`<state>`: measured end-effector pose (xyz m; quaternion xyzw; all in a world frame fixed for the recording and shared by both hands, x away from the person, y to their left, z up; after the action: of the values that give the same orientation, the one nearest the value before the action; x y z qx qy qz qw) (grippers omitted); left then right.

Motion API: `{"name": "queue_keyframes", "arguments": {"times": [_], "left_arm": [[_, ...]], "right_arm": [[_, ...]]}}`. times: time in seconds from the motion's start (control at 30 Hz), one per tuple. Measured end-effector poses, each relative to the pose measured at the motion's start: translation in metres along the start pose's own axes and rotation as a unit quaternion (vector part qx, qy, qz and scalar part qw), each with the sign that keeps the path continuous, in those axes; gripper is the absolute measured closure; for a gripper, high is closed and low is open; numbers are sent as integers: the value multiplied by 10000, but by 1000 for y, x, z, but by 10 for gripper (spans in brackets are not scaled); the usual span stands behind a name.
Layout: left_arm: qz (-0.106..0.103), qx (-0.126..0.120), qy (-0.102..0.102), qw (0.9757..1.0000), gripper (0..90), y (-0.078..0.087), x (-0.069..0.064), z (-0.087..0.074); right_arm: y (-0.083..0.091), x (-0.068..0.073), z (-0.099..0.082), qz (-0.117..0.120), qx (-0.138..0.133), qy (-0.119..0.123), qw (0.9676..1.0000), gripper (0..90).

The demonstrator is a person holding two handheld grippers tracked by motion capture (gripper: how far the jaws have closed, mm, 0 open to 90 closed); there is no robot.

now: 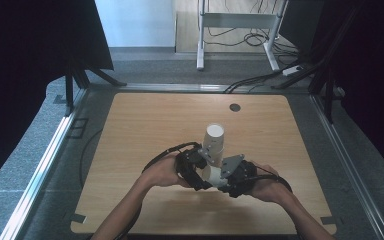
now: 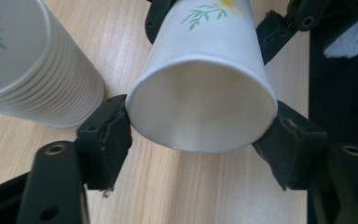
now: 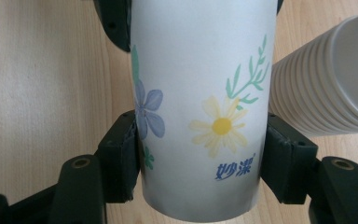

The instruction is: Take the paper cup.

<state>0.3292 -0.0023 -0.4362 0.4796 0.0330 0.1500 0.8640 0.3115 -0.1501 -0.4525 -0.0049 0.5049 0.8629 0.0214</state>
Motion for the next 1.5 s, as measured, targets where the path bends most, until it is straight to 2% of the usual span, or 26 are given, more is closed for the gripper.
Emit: {"name": "queue_keyframes", "arguments": {"times": [0.07,0.17,0.23,0.37,0.5,0.57,0.6,0.63,0.73,0.83,0.9,0.93,0.97,1.03,1.13,1.23,1.27,1.4,1.5], "left_arm": [[-22,-181,167,9997,225,3,2,-2],[-28,-283,313,9991,178,9,7,-4],[6,-422,526,9977,155,12,9,-5],[27,-686,726,9950,139,17,10,-6],[73,-924,802,9925,137,22,10,-5],[79,-1090,919,9898,137,24,9,-5],[102,-1139,906,9893,137,25,10,-5],[90,-1236,1007,9872,137,25,10,-5],[89,-1424,1114,9835,136,27,10,-6],[11,-1550,1165,9810,136,27,10,-6],[-56,-1645,1203,9790,136,26,10,-5],[-76,-1657,1200,9788,136,26,10,-5],[-120,-1705,1227,9776,136,26,10,-4],[-199,-1747,1230,9767,138,25,9,-3],[-276,-1747,1194,9770,142,21,9,0],[-348,-1729,1176,9773,151,18,8,2],[-351,-1706,1157,9779,159,17,8,2],[-397,-1717,1146,9776,232,17,7,3],[-324,-1632,1070,9802,268,18,7,4]], "right_arm": [[3,-1,-2,-7,-152,-63,9999,367],[7,-3,-5,41,-440,-212,9988,367],[10,-4,-6,35,-604,-259,9978,367],[13,-4,-8,67,-984,-380,9944,367],[15,-5,-11,82,-1342,-508,9896,367],[15,-5,-12,108,-1501,-580,9869,367],[16,-5,-13,121,-1573,-623,9855,367],[16,-5,-14,128,-1647,-645,9841,367],[17,-5,-17,129,-1903,-720,9790,367],[18,-4,-19,84,-2138,-766,9738,367],[17,-4,-19,62,-2235,-781,9716,367],[15,-3,-19,68,-2316,-792,9696,367],[15,-3,-19,69,-2345,-795,9688,366],[13,-2,-19,76,-2410,-803,9672,366],[10,-1,-19,107,-2499,-790,9650,365],[9,0,-18,121,-2535,-774,9642,364],[9,0,-18,143,-2551,-768,9638,364],[8,0,-18,177,-2587,-771,9627,362],[7,-2,-20,228,-2624,-804,9613,359]]}}
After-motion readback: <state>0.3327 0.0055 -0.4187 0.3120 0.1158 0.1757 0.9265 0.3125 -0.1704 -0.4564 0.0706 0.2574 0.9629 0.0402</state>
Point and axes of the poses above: each handheld gripper's, and its own axes: y roughly backward along the jaws, z roughly out of its top, x roughly to its left, the point moved 4 cm from there along -y, roughly forward along the jaws, and after that the axes turned 12 degrees about z, right-handed, at the moved point
